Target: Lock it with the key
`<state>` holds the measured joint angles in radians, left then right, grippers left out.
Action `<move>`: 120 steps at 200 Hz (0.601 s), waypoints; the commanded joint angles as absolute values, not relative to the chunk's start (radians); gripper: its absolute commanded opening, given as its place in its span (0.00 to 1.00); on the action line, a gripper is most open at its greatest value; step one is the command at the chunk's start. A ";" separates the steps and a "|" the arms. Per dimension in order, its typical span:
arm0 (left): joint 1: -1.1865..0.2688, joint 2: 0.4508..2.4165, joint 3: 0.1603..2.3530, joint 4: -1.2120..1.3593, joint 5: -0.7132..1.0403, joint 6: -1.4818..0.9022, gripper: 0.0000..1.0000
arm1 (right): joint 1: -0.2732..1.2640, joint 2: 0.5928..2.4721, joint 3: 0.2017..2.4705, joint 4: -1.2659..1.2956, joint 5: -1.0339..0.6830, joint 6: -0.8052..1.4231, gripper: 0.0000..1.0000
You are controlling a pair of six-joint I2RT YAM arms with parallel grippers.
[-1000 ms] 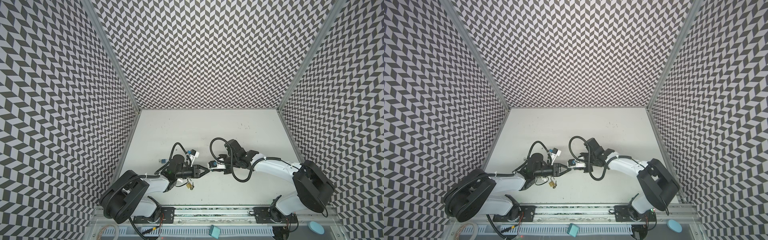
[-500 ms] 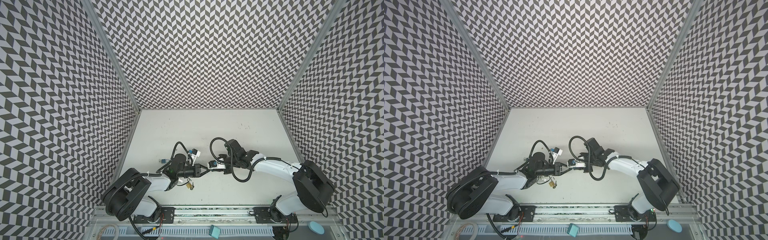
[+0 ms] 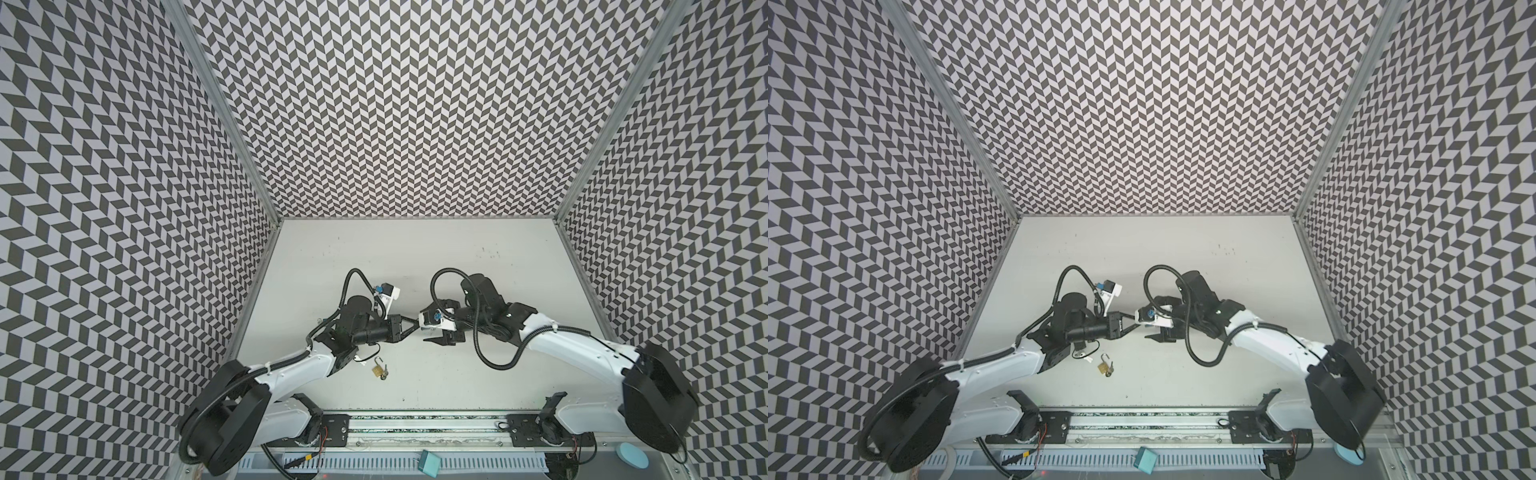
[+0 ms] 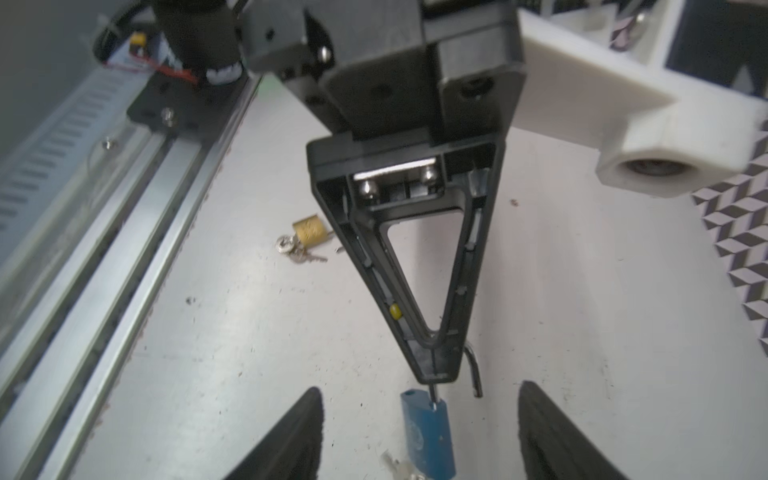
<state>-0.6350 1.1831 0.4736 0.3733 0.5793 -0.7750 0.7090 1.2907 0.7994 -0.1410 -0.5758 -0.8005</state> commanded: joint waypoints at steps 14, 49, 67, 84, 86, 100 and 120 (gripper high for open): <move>-0.618 1.100 0.619 0.112 0.456 -0.635 0.00 | 0.707 1.136 0.729 0.226 -0.480 -0.225 1.00; -0.568 1.070 0.739 0.026 0.489 -0.544 0.00 | 0.705 1.044 0.741 0.253 -0.293 0.100 1.00; -0.548 1.061 0.803 -0.007 0.521 -0.485 0.00 | 0.704 0.986 0.731 0.258 -0.225 0.155 0.99; -0.533 1.064 0.877 -0.055 0.538 -0.428 0.00 | 0.692 0.935 0.707 0.263 -0.204 0.174 1.00; -0.532 1.066 0.886 -0.060 0.539 -0.420 0.00 | 0.689 0.930 0.708 0.259 -0.203 0.178 0.99; -0.532 1.073 0.949 -0.104 0.541 -0.353 0.00 | 0.660 0.914 0.731 0.224 -0.260 0.188 0.96; -0.532 1.083 1.033 -0.140 0.580 -0.276 0.00 | 0.593 0.921 0.790 0.162 -0.401 0.201 0.89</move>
<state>-0.5343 1.0843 0.9340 -0.0685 0.5236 -0.4259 0.6548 0.9218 0.7307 0.1837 -0.2893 0.1276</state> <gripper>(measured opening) 0.049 0.923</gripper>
